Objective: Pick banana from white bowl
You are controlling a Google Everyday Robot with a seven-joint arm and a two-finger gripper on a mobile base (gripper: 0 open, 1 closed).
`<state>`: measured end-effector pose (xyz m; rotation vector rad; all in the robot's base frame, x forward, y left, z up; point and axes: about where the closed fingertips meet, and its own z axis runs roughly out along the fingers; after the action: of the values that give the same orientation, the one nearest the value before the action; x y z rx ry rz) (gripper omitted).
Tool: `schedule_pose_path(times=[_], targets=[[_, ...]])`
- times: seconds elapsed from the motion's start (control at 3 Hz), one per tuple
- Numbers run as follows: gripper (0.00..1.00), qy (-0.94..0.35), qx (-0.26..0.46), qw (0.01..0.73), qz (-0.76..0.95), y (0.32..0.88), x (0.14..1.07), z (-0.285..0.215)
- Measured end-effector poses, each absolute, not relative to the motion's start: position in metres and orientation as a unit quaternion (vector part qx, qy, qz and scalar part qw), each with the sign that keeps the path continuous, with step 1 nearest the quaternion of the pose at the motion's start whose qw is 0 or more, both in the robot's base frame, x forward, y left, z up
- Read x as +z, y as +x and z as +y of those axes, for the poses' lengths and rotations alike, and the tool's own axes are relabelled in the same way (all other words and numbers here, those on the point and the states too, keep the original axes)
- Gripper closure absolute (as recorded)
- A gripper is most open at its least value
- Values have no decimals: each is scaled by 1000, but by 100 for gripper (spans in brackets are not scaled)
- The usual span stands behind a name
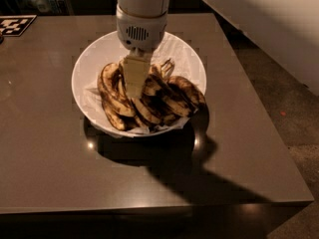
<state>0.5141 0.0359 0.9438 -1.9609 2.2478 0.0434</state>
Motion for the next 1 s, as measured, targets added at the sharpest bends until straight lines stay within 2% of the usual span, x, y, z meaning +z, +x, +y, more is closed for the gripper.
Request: schedule_pose_path(times=[0.33, 0.67, 1.0], targets=[[89, -652, 17, 79, 754, 514, 942, 29], [100, -652, 17, 79, 754, 514, 942, 29], [100, -657, 25, 100, 747, 517, 946, 34]])
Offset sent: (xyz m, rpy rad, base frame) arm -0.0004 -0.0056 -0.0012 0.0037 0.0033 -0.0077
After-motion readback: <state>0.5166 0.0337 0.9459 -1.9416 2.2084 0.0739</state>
